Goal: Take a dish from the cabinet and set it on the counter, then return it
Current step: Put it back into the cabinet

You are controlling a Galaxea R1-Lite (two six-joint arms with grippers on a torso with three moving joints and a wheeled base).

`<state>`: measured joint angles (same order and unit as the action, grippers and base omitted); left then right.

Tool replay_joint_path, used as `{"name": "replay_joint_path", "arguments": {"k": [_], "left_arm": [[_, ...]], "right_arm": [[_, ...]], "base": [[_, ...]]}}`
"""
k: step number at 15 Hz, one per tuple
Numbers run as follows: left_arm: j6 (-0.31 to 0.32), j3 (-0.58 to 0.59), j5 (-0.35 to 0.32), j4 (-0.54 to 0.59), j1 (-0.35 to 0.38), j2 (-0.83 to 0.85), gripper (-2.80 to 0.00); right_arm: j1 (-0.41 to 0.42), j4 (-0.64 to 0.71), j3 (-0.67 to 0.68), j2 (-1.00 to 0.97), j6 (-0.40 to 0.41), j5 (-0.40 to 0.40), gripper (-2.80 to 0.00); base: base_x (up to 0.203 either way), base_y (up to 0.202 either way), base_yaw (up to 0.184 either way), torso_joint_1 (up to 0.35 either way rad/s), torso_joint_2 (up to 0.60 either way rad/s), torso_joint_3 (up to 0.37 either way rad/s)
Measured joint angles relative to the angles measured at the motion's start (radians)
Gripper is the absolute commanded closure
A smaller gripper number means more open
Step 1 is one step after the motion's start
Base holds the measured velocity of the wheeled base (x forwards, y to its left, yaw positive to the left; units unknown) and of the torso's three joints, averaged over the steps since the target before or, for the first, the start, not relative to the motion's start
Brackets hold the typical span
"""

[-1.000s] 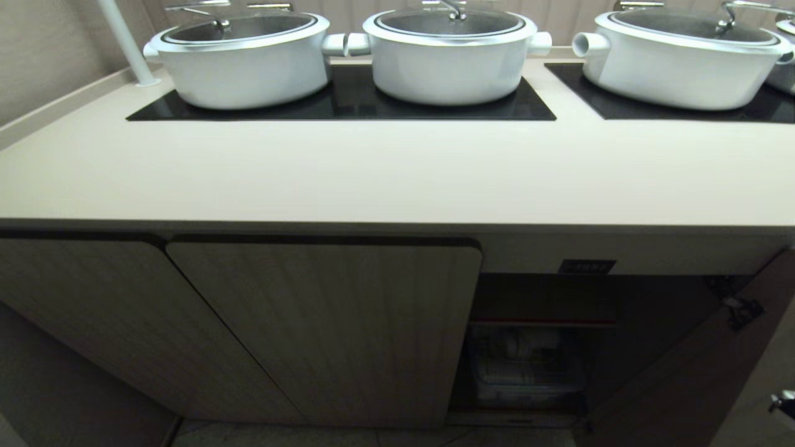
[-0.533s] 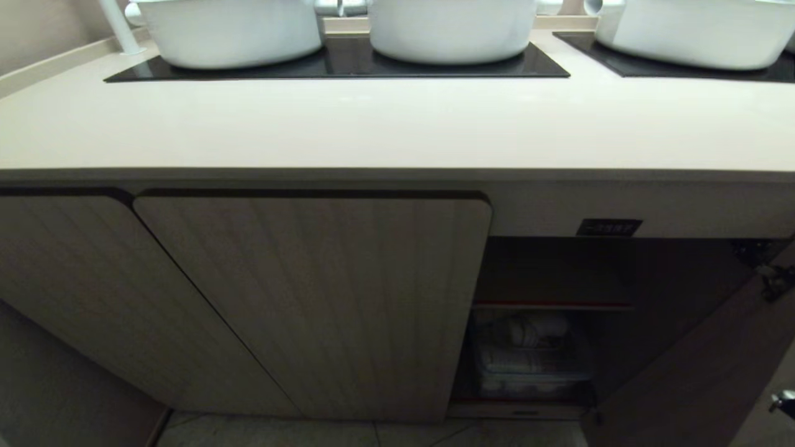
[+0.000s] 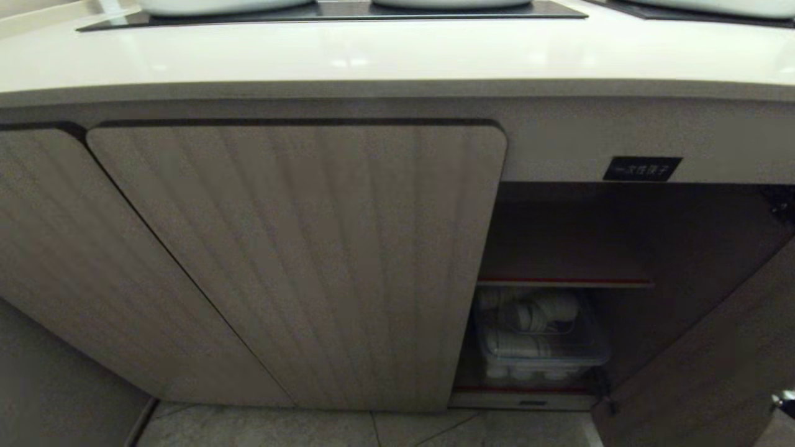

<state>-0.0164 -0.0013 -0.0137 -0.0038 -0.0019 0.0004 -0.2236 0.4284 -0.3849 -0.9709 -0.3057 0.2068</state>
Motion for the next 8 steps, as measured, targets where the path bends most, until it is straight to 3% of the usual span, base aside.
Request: {"name": "replay_joint_path", "arguments": {"k": [4,8], "left_arm": [[0.000,0.000,0.000,0.000,0.000,0.000,0.00],[0.000,0.000,0.000,0.000,0.001,0.000,0.00]], "right_arm": [[0.000,0.001,0.004,-0.001,-0.001,0.001,0.00],[0.000,-0.001,0.009,-0.002,-0.001,0.001,0.00]], "base": [[0.000,0.000,0.000,-0.066,0.37,0.302],[0.000,0.000,0.000,-0.012,0.06,0.041]]}}
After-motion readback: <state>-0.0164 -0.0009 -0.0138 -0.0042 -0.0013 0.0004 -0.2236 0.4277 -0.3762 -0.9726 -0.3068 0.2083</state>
